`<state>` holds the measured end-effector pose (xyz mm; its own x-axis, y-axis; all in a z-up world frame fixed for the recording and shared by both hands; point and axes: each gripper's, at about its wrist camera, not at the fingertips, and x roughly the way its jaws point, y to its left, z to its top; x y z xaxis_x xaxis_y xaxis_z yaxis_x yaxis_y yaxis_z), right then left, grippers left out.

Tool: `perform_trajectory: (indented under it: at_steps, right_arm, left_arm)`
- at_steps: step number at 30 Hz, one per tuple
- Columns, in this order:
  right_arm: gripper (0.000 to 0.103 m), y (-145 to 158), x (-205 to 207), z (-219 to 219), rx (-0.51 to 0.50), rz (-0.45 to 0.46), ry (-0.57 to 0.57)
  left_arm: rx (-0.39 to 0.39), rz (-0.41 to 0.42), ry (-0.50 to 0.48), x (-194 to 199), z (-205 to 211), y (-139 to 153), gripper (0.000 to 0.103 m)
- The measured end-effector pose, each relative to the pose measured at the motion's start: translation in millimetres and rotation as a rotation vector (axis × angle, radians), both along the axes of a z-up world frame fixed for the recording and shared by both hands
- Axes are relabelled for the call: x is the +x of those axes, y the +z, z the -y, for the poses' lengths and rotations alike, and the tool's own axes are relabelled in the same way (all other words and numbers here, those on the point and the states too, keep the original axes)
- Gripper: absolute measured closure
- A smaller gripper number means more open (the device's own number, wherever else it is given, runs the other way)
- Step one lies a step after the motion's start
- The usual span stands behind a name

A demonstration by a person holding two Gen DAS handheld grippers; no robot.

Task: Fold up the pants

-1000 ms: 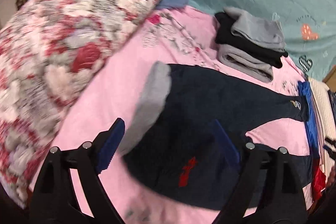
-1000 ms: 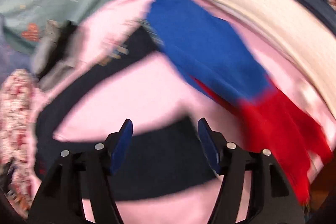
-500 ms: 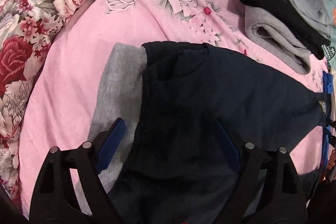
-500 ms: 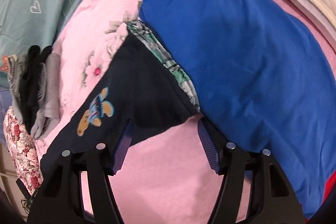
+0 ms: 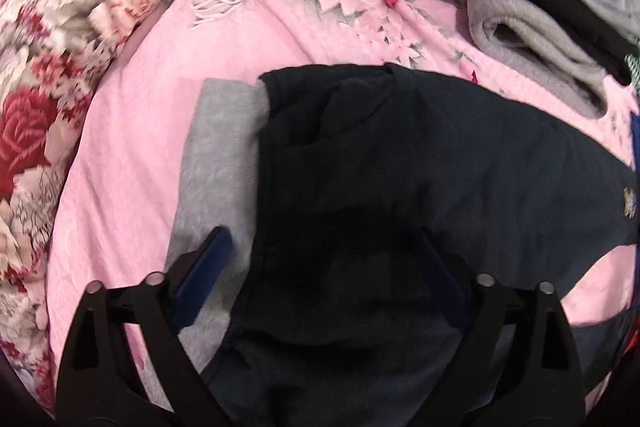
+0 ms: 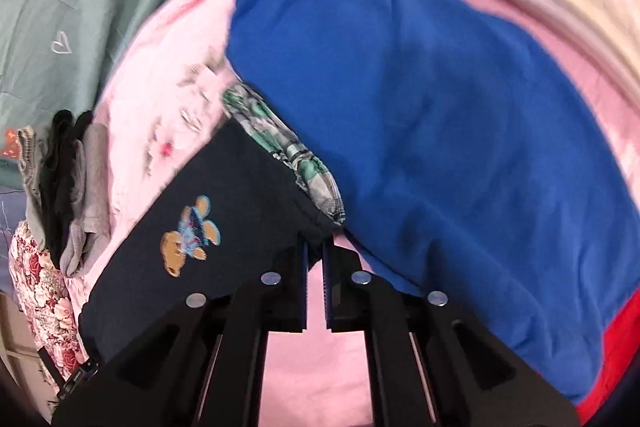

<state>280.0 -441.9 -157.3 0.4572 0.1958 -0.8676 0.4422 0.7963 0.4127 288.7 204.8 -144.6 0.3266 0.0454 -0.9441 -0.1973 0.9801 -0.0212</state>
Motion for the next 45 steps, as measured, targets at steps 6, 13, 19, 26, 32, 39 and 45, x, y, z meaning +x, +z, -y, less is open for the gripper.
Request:
perform_trajectory:
  at_steps: [6, 13, 19, 26, 32, 39, 45]
  right_arm:
    - [0.073, 19, -7, -17, -0.152, -0.046, 0.087]
    - [0.051, 70, -90, -48, -0.228, 0.106, 0.174]
    - [0.051, 80, -149, -87, -0.233, 0.113, 0.241]
    - [0.051, 111, -140, -143, -0.349, 0.119, 0.349]
    - [0.049, 132, -52, -263, -0.383, 0.243, 0.751]
    - [0.049, 75, 61, -409, -0.381, 0.174, 1.292]
    - [0.049, 31, 94, -456, -0.447, 0.155, 1.406]
  left_arm:
    - [0.055, 0.039, -0.052, -8, -6, 46, 0.009]
    - [0.105, 0.110, -0.299, 39, -30, 77, 0.008]
    - [0.103, 0.073, -0.473, 79, -26, 39, 0.009]
    - [-0.045, 0.057, -0.593, 87, -28, 4, 0.013]
    - [-0.116, 0.115, -0.642, 66, -29, 8, 0.053]
    - [-0.073, 0.121, -0.687, 57, -17, 12, 0.077]
    - [-0.041, 0.122, -0.705, 51, -12, 16, 0.079]
